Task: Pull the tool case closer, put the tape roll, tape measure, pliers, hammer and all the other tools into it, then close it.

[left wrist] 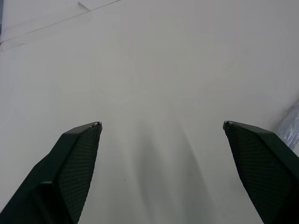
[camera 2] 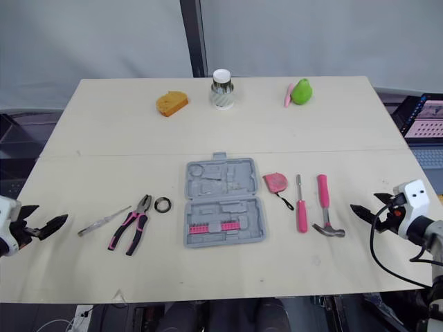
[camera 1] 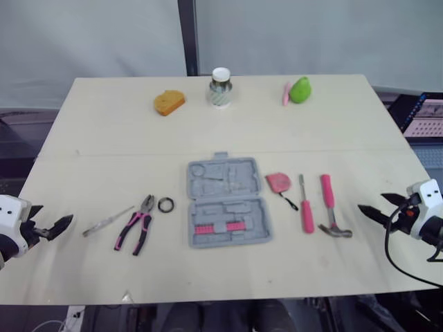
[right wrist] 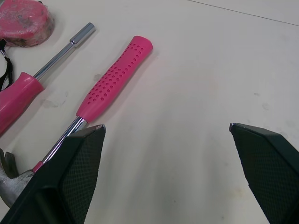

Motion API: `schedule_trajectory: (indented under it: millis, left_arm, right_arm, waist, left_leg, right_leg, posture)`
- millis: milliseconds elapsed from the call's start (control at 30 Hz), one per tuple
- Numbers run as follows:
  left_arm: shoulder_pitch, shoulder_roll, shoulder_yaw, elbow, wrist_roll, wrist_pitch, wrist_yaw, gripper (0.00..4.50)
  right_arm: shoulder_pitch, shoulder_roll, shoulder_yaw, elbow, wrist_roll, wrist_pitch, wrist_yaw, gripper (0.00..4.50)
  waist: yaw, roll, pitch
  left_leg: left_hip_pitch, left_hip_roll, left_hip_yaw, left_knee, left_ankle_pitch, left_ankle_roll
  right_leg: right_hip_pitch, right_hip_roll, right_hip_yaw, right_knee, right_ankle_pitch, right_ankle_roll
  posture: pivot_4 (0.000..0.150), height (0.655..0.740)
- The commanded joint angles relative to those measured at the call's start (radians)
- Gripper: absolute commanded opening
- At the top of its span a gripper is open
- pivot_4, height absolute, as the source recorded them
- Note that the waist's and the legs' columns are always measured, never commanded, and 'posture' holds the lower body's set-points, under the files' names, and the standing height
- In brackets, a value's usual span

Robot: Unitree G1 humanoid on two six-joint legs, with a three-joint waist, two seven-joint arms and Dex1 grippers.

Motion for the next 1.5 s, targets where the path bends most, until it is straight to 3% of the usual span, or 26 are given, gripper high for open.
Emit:
schedule_trajectory:
  millis: [33,867,967,1067,1133,1267,1400,1467,1500]
  left_arm:
    - [0.017,0.007,0.033,-0.02,-0.015,-0.004,-0.005,4.48]
    - [-0.003,-0.006,0.006,-0.045,-0.001,-0.001,0.012,4.48]
    - [-0.01,-0.012,-0.009,-0.122,-0.019,0.041,0.004,4.48]
    - [-0.011,-0.027,-0.077,-0.322,-0.049,0.145,-0.025,4.48]
    - [-0.021,-0.045,-0.149,-0.471,-0.068,0.232,-0.033,3.98]
    - [-0.059,-0.09,-0.263,-0.623,-0.08,0.335,-0.033,2.24]
    - [-0.093,-0.146,-0.359,-0.705,-0.079,0.409,-0.016,0.16]
    - [-0.112,-0.188,-0.408,-0.733,-0.072,0.438,0.0,0.0]
    - [-0.121,-0.206,-0.426,-0.736,-0.07,0.447,0.004,0.0]
  right_arm:
    - [0.005,-0.007,-0.033,-0.027,0.014,0.004,-0.01,4.5]
    - [0.015,-0.021,-0.051,-0.057,0.021,0.029,-0.026,4.5]
    - [0.022,-0.004,-0.099,-0.184,0.091,0.116,-0.053,4.5]
    - [0.048,0.016,-0.078,-0.441,0.159,0.25,-0.069,4.5]
    - [0.038,0.037,-0.038,-0.584,0.191,0.336,-0.091,4.5]
    - [0.044,0.065,0.089,-0.771,0.166,0.41,-0.101,3.23]
    - [0.047,0.078,0.204,-0.807,0.09,0.411,-0.116,1.22]
    - [0.036,0.093,0.273,-0.79,0.028,0.393,-0.133,0.27]
    - [0.028,0.103,0.298,-0.79,0.007,0.391,-0.143,0.13]
  waist:
    - [0.0,0.0,0.0]
    - [0.001,0.0,0.0]
    - [0.002,0.0,0.0]
    - [0.002,0.0,0.0]
    - [0.003,0.0,0.0]
    - [0.006,0.0,0.0]
    - [0.008,0.0,0.0]
    - [0.01,0.0,0.0]
    - [0.01,0.0,0.0]
  left_leg:
    - [0.0,0.0,0.0,0.0,0.0,0.0]
    - [0.0,0.0,0.0,0.0,0.0,0.0]
    - [0.0,0.0,0.0,0.0,0.0,0.0]
    - [0.0,0.0,0.0,0.001,0.0,0.0]
    - [-0.001,0.001,-0.001,0.002,0.0,0.0]
    - [-0.002,0.0,-0.002,0.004,-0.001,0.0]
    - [-0.002,-0.001,-0.003,0.004,-0.001,0.0]
    - [-0.003,-0.001,-0.003,0.006,-0.001,0.0]
    - [-0.003,-0.001,-0.003,0.006,-0.001,0.0]
  right_leg:
    - [0.0,0.0,0.0,0.0,0.0,0.0]
    - [0.0,0.0,0.0,0.001,0.0,0.0]
    - [0.0,0.0,0.0,0.001,0.0,0.0]
    - [0.0,0.0,0.0,0.001,0.0,0.0]
    - [0.0,0.0,0.0,0.003,0.0,0.0]
    - [0.0,0.0,0.001,0.004,0.0,0.0]
    - [0.0,0.0,0.0,0.004,0.0,0.0]
    - [0.0,0.0,0.001,0.004,0.0,0.0]
    - [0.0,0.0,0.001,0.004,0.0,0.0]
  posture:
    - [0.15,0.74]
    - [0.15,0.74]
    - [0.15,0.74]
    - [0.15,0.74]
    - [0.15,0.74]
    - [0.15,0.74]
    - [0.15,0.74]
    - [0.15,0.74]
    - [0.15,0.74]
